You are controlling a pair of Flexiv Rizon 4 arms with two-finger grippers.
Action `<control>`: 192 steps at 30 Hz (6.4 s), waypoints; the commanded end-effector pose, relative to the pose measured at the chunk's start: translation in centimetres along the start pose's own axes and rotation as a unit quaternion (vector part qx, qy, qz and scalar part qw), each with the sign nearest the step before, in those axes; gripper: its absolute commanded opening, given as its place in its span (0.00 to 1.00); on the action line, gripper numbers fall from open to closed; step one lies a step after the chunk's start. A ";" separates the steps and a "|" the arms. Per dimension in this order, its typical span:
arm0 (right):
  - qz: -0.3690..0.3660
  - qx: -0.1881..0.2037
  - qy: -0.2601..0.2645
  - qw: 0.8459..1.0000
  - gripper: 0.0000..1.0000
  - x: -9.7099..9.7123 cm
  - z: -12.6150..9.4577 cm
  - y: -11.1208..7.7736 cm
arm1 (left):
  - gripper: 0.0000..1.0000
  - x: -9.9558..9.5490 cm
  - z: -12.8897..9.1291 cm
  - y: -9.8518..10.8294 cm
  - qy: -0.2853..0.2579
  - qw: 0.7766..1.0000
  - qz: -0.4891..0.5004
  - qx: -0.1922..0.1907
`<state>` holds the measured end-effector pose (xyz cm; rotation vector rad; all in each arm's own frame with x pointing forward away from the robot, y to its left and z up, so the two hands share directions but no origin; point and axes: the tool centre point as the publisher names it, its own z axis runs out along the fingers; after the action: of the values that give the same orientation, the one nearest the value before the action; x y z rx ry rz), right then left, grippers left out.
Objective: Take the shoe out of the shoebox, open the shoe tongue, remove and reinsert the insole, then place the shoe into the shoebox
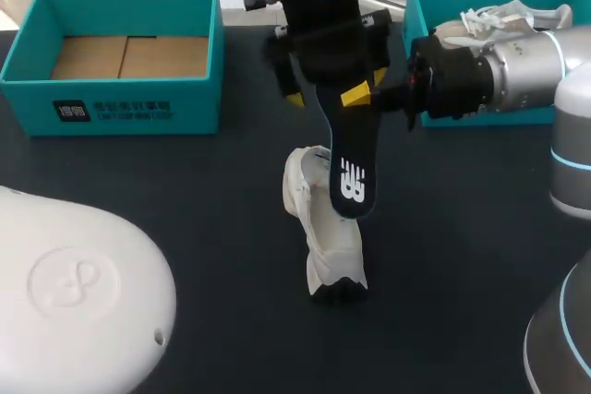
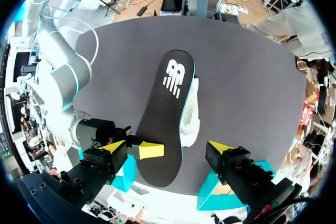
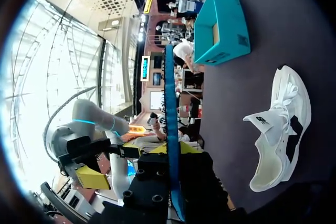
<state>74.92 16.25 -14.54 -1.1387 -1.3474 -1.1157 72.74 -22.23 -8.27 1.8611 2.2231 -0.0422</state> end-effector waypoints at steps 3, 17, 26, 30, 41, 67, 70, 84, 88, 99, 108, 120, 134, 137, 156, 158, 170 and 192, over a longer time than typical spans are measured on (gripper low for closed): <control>0.001 0.000 -0.003 1.000 0.00 0.1 0.1 0.1 | 1.00 -0.7 0.2 0.5 0.126 0.992 0.001 0.007; 0.001 0.002 -0.005 1.000 0.00 0.3 0.0 0.2 | 1.00 -0.6 0.3 0.6 0.110 0.994 0.002 0.011; 0.002 -0.001 -0.005 1.000 0.00 0.2 0.0 0.2 | 1.00 0.9 0.4 1.1 -0.052 0.998 -0.001 0.037; 0.002 -0.001 -0.005 1.000 0.00 0.1 0.0 0.1 | 1.00 1.7 0.3 1.2 -0.131 0.991 -0.006 0.030; 0.004 0.000 -0.003 1.000 0.00 0.1 0.1 0.0 | 1.00 3.1 0.0 0.7 -0.299 0.953 0.017 0.051; 0.007 -0.002 -0.002 1.000 0.00 0.1 0.0 -0.4 | 1.00 5.3 0.7 0.9 -0.494 0.868 0.021 0.036; 0.007 -0.001 -0.002 1.000 0.00 0.1 -0.1 -0.4 | 1.00 5.3 0.7 0.9 -0.494 0.868 0.021 0.036; 0.011 0.005 -0.004 1.000 0.00 0.3 -0.7 -0.3 | 1.00 5.3 0.7 0.9 -0.494 0.868 0.021 0.036; 0.010 0.006 -0.004 1.000 0.00 0.3 -0.8 -0.2 | 1.00 5.5 2.0 1.2 -0.508 0.860 -0.010 0.042; 0.014 0.012 0.001 1.000 0.00 0.4 0.1 -0.8 | 1.00 4.6 4.8 2.4 -0.530 0.847 -0.029 0.033; 0.015 0.001 0.012 1.000 0.00 0.3 1.5 -1.7 | 1.00 2.8 6.3 2.7 -0.554 0.831 -0.039 0.033; 0.015 -0.004 0.017 1.000 0.00 0.5 2.4 -2.3 | 0.61 1.5 7.4 3.1 -0.575 0.816 -0.042 0.037; 0.014 -0.006 0.018 1.000 0.00 0.6 2.6 -2.2 | 0.43 0.7 7.6 3.4 -0.595 0.801 -0.052 0.034; 0.013 -0.007 0.018 1.000 0.00 0.6 2.6 -2.1 | 0.43 0.6 7.7 3.3 -0.595 0.802 -0.053 0.036; 0.013 -0.009 0.020 1.000 0.00 0.4 2.8 -1.9 | 0.12 0.4 7.9 3.0 -0.595 0.801 -0.056 0.043; 0.013 -0.009 0.021 1.000 0.00 0.3 2.8 -1.9 | 0.07 0.3 7.9 2.9 -0.596 0.800 -0.056 0.044; 0.005 -0.038 0.013 0.999 1.00 0.3 2.2 -2.9 | 0.00 0.6 7.9 2.9 -0.594 0.801 -0.059 0.049; -0.299 -0.093 -0.185 0.932 1.00 3.9 -3.5 -4.8 | 0.00 5.0 3.6 1.3 -0.542 0.779 -0.202 0.241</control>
<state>71.39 12.94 -10.95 -1.1844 -1.8076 -1.4125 74.13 -19.33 -13.19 0.9251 1.6593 -1.4584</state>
